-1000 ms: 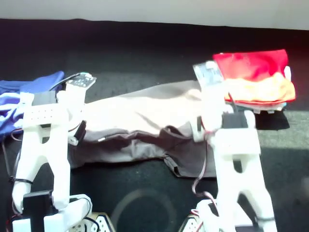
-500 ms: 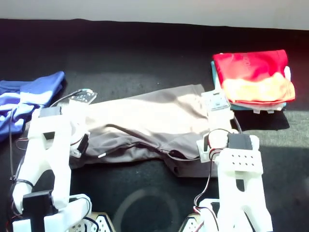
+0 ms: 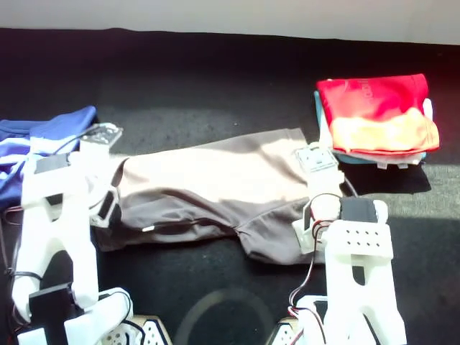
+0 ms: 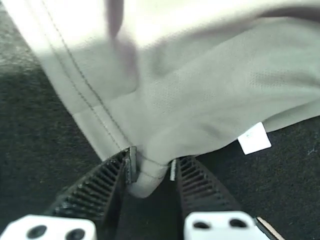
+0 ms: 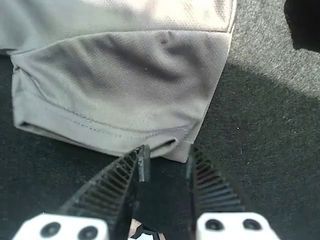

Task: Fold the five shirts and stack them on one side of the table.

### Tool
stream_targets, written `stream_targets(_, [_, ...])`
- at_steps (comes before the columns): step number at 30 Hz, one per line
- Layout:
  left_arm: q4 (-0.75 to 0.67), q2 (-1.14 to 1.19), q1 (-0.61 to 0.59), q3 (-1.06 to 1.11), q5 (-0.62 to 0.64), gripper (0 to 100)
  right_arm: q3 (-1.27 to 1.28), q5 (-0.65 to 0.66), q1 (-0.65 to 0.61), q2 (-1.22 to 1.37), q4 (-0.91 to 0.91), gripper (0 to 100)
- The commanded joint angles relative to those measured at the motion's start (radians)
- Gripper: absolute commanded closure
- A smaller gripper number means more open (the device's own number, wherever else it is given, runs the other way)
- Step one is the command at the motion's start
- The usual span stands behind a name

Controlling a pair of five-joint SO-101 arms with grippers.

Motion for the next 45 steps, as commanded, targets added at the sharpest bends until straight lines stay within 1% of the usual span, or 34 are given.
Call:
stream_targets(1, [0.081,-0.044,-0.035,-0.156,-0.037,84,-0.143,0.002,-0.002,-0.028,0.061,81.0])
stream_targets(4, [0.118,-0.041,-0.044,-0.272,-0.035,84,-0.269,-0.037,-0.007,-0.022,0.076,81.0])
stream_targets(6, [0.117,-0.035,-0.036,-0.315,-0.020,84,-0.335,-0.106,-0.016,-0.010,0.033,81.3])
stream_targets(7, [0.110,-0.033,-0.024,-0.315,0.008,87,-0.352,-0.140,-0.035,0.002,-0.001,82.7])
stream_targets(8, [0.092,-0.028,0.004,-0.314,0.043,91,-0.360,-0.160,-0.059,0.024,-0.035,86.5])
stream_targets(9, [0.074,-0.012,0.028,-0.311,0.078,98,-0.361,-0.172,-0.085,0.050,-0.076,92.3])
stream_targets(10, [0.054,0.013,0.050,-0.308,0.110,100,-0.363,-0.176,-0.113,0.087,-0.116,98.1])
stream_targets(11, [0.032,0.045,0.073,-0.306,0.137,97,-0.363,-0.175,-0.139,0.128,-0.160,99.6])
stream_targets(12, [0.009,0.087,0.088,-0.308,0.160,98,-0.363,-0.178,-0.159,0.173,-0.205,97.7])
stream_targets(13, [-0.020,0.134,0.101,-0.312,0.181,99,-0.363,-0.178,-0.177,0.220,-0.257,98.0])
stream_targets(17, [-0.146,0.348,0.105,-0.343,0.267,99,-0.366,-0.176,-0.208,0.435,-0.467,99.2])
stream_targets(20, [-0.166,0.489,0.105,-0.424,0.318,99,-0.412,-0.180,-0.211,0.607,-0.568,99.2])
stream_targets(25, [-0.166,0.665,0.104,-0.621,0.379,99,-0.607,-0.176,-0.202,0.920,-0.613,99.2])
stream_targets(30, [-0.155,0.839,0.105,-0.837,0.385,99,-0.863,-0.180,-0.134,1.204,-0.608,99.2])
stream_targets(35, [-0.035,1.052,0.105,-1.147,0.385,99,-1.076,-0.181,-0.070,1.380,-0.607,99.2])
stream_targets(40, [0.147,1.260,0.105,-1.561,0.385,99,-1.171,-0.181,-0.054,1.437,-0.602,99.2])
stream_targets(45, [0.394,1.397,0.113,-1.936,0.384,99,-1.259,-0.181,-0.081,1.411,-0.409,99.2])
